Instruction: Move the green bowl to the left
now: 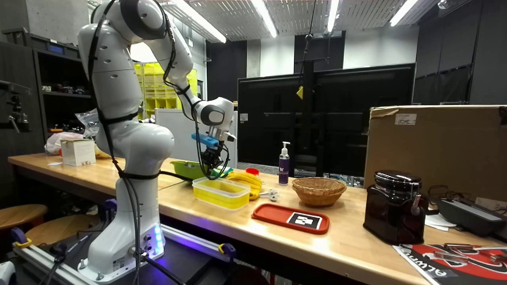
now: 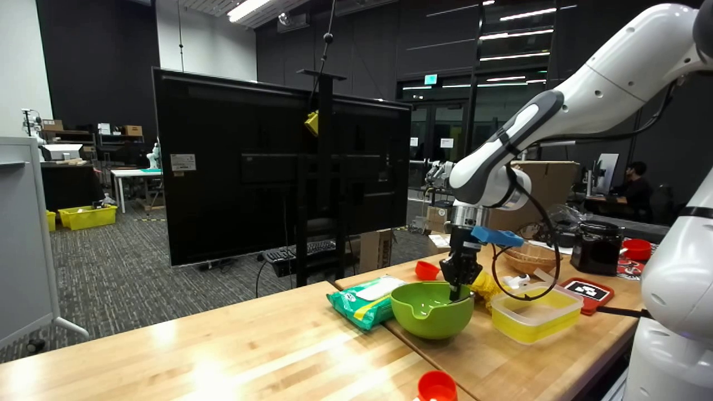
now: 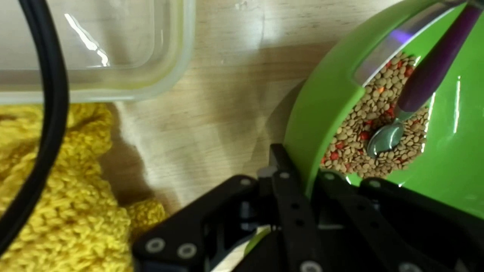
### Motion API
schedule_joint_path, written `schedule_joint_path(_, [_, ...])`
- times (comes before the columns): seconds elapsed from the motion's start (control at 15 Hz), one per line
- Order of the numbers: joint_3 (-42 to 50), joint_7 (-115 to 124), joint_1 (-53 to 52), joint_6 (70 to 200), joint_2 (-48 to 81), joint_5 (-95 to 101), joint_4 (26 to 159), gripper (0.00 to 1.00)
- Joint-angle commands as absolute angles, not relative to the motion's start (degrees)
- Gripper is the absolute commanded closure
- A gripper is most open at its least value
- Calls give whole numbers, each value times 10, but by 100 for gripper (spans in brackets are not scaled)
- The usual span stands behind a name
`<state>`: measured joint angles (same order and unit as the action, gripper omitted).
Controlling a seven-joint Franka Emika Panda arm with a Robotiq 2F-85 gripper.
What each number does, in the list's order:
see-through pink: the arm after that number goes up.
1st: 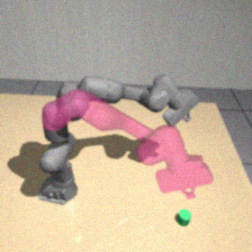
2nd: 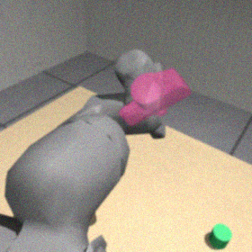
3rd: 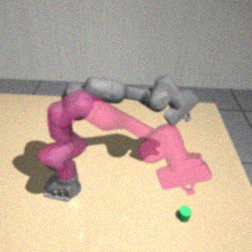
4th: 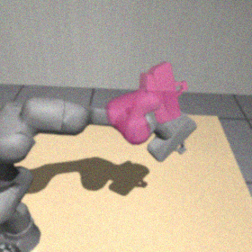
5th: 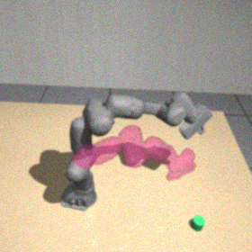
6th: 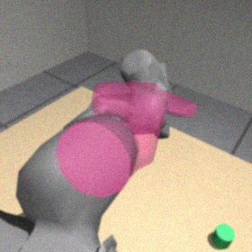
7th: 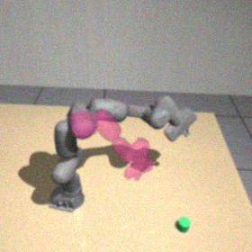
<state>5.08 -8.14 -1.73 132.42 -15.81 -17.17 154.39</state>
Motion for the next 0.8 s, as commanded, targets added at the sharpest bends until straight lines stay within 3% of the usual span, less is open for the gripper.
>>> schedule_joint_path(0.0, [45, -94, -23, 1293, -162, -176, 1520, 98])
schedule_joint_path(0.73, [34, -106, -31, 1266, -184, -179, 1480, 98])
